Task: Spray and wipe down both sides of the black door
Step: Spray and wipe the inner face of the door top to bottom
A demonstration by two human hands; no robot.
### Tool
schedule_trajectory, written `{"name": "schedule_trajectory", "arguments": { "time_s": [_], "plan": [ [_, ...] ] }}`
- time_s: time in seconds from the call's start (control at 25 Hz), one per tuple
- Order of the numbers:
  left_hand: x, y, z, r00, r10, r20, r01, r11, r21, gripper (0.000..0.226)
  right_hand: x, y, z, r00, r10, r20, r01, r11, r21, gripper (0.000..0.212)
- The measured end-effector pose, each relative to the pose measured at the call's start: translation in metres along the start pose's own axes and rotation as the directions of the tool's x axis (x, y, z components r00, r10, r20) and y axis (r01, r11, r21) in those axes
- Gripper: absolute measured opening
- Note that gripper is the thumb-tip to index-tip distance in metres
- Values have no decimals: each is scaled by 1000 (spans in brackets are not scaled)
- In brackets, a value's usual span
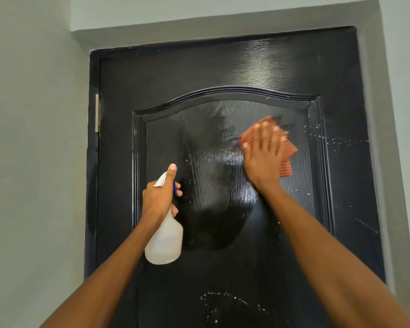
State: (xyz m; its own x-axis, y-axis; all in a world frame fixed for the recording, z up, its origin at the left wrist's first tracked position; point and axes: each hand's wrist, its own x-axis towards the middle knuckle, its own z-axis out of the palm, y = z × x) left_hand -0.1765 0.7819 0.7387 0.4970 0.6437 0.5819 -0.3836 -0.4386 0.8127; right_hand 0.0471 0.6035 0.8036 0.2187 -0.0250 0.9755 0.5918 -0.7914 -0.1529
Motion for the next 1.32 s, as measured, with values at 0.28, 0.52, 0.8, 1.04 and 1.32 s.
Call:
{"name": "schedule_trajectory", "arguments": {
  "time_s": [0.28,0.52,0.8,1.04,1.32],
  "plan": [
    [-7,17,27,999,33,9,-33,997,65,70,-42,34,22,264,-944,199,960,277,40,62],
    [13,43,21,998,53,-36,-53,999,-3,60,75,24,-5,995,44,-87,-41,999,35,69],
    [30,48,4,991,87,-106,-85,996,25,65,75,-97,16,831,-541,130,544,839,10,66],
    [28,45,23,993,88,-81,-89,996,-9,62,92,-48,16,800,-589,116,593,806,5,67],
    [51,54,13,993,107,-57,-108,994,-18,62,92,-14,10,968,216,-130,-203,974,103,68]
  ]
}}
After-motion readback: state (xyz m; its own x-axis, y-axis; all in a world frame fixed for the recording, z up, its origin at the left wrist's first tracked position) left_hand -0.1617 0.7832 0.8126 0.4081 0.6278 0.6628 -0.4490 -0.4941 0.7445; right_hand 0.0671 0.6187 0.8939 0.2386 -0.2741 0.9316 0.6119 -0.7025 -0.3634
